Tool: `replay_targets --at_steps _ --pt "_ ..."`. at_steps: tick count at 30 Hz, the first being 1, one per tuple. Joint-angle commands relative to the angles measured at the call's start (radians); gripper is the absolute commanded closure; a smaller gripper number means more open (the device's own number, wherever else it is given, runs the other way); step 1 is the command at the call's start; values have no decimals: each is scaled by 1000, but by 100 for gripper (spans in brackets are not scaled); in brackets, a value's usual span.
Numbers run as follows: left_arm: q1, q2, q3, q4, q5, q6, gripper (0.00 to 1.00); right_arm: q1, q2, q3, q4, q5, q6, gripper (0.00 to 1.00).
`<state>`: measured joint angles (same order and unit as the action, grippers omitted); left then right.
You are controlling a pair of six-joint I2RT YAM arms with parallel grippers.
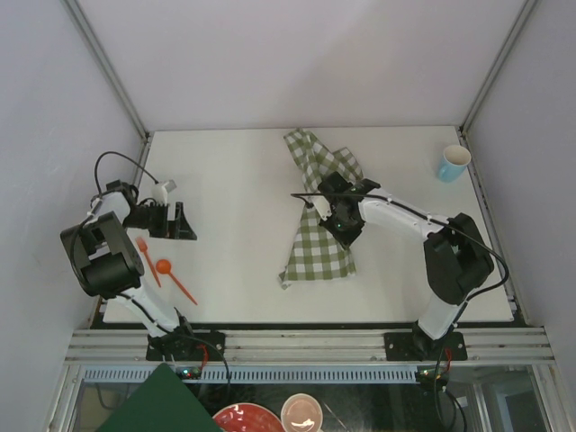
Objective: Set the dinner table for one person
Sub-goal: Flatten out the napkin at the center of the board.
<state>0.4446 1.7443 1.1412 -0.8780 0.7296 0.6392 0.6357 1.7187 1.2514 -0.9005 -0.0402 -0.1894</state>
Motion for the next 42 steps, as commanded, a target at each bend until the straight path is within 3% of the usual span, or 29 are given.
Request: replay_targets --at_steps 1,7,18,23,35,42 --pt "15 -40 -11 -9 29 30 0 26 -48 143 -107 -59 33 100" --pt "23 -30 10 -7 52 14 0 47 83 520 -305 -238 17 100" --pt "36 -117 6 -40 30 18 0 205 654 1157 -380 -241 2 100" --pt "57 -144 -23 -48 17 38 0 220 744 1230 -288 -166 -15 100" --pt "94 -81 -35 -37 60 60 0 186 630 1234 -65 -12 11 100" --pt "93 -99 -67 -24 61 67 0 186 682 1219 110 100 -16 100"
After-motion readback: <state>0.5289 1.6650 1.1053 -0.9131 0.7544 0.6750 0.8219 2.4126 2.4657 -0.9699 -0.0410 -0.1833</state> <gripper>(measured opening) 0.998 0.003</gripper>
